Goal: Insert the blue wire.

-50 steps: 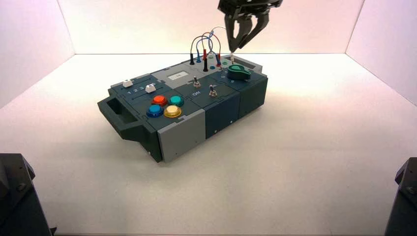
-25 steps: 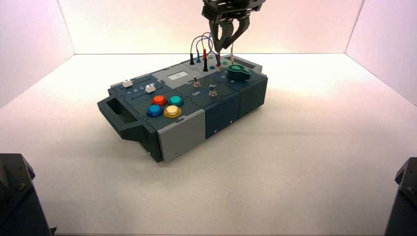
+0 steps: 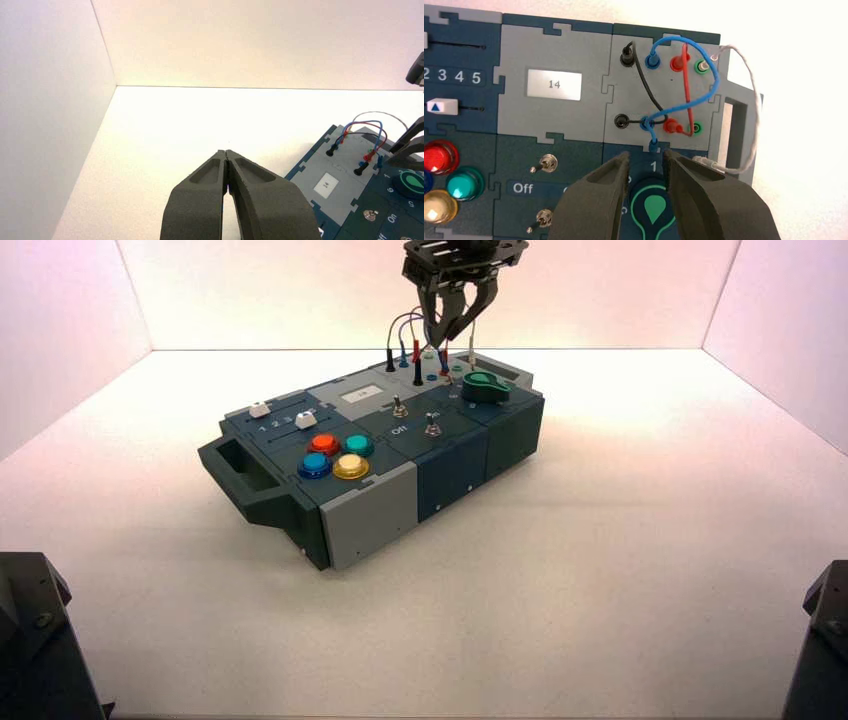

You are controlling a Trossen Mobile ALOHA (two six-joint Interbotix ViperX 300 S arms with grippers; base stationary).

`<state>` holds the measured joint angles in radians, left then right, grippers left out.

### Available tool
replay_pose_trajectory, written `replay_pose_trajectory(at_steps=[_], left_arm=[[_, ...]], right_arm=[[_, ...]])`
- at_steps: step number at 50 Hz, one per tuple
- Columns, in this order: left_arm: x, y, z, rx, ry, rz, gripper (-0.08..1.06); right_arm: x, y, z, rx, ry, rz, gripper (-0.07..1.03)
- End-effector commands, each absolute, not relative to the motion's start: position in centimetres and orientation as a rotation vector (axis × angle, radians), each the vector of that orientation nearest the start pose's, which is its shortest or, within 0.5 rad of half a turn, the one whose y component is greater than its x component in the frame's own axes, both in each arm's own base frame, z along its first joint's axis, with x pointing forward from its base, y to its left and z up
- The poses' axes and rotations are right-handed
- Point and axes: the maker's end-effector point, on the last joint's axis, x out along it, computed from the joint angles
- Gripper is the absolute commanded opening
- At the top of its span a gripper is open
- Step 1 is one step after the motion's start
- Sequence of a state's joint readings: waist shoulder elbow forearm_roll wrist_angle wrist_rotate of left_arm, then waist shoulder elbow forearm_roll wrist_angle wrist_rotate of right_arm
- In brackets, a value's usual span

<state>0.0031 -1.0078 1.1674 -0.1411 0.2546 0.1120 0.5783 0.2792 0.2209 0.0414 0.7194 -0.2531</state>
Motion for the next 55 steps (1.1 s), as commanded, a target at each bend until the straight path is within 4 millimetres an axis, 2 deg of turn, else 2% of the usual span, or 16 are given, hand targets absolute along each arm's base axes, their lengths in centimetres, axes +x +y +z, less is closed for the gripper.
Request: replay_pose_trajectory(at_steps=[1, 55], left_arm=[[24.1, -0.4, 23.5, -0.025, 0.377, -0.021, -0.03], [24.0, -0.4, 23.7, -0.023, 0.366, -0.021, -0.03]], right_arm=[[39.4, 26.6, 10.6, -0.527, 1.08, 0.673, 0.37], [40.7, 27.2, 8.8, -0.532, 1.106, 0.669, 0.36]])
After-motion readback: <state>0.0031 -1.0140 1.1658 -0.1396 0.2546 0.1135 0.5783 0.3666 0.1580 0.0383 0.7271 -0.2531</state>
